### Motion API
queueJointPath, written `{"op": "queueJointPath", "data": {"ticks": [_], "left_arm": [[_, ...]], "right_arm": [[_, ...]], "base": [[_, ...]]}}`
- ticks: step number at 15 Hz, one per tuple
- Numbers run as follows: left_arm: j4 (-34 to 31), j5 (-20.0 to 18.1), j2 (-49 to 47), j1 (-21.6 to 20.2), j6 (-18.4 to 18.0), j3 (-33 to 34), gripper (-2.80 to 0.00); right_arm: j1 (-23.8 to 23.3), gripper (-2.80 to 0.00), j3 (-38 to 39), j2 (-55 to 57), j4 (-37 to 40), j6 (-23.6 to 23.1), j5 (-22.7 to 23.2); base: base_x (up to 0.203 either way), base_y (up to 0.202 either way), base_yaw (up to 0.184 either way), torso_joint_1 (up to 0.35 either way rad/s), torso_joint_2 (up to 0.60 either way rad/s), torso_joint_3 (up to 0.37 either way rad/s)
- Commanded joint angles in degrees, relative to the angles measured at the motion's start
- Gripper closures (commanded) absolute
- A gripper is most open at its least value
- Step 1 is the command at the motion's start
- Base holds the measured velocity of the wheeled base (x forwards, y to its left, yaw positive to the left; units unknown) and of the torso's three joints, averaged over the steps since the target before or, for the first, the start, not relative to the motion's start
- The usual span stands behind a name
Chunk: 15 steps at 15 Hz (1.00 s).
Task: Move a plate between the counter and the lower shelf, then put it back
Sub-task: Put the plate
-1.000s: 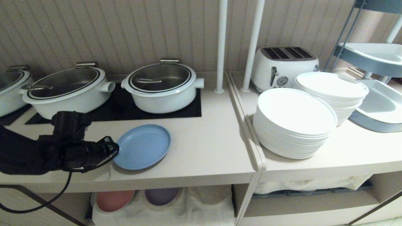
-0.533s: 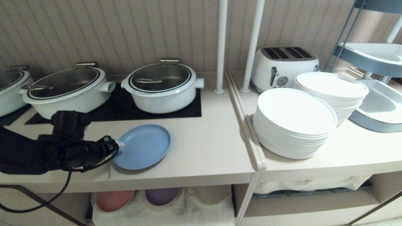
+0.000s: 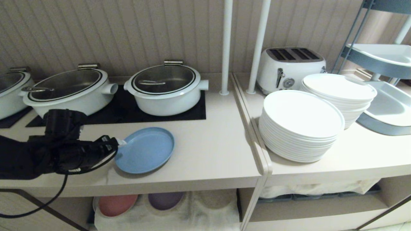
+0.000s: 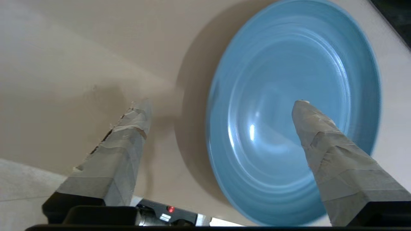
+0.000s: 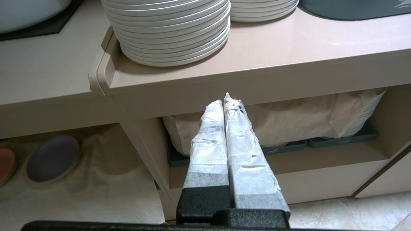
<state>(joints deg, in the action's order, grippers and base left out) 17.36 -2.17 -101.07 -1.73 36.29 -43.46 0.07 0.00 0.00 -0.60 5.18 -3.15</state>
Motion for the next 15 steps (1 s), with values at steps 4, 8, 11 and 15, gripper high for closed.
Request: {"op": "queueJointPath", "data": {"ticks": [4, 8, 11, 15], "left_arm": [[-0.5, 0.1, 5.2, -0.1, 0.1, 1.1, -2.80], [-0.7, 0.1, 9.7, -0.8, 0.1, 3.0, -2.80], [-2.1, 0.0, 13.6, -1.3, 0.0, 4.0, 0.00], [-3.9, 0.0, 19.7, -2.0, -0.1, 6.0, 0.00]], "right_arm": [[0.0, 0.00, 0.0, 0.0, 0.0, 0.0, 0.0], [0.0, 0.00, 0.0, 0.0, 0.0, 0.0, 0.0], [0.0, 0.00, 0.0, 0.0, 0.0, 0.0, 0.0], [0.0, 0.00, 0.0, 0.0, 0.0, 0.0, 0.0]], "base": [[0.000, 0.000, 0.000, 0.000, 0.00, 0.000], [0.000, 0.000, 0.000, 0.000, 0.00, 0.000], [0.000, 0.000, 0.000, 0.000, 0.00, 0.000], [0.000, 0.000, 0.000, 0.000, 0.00, 0.000]]}}
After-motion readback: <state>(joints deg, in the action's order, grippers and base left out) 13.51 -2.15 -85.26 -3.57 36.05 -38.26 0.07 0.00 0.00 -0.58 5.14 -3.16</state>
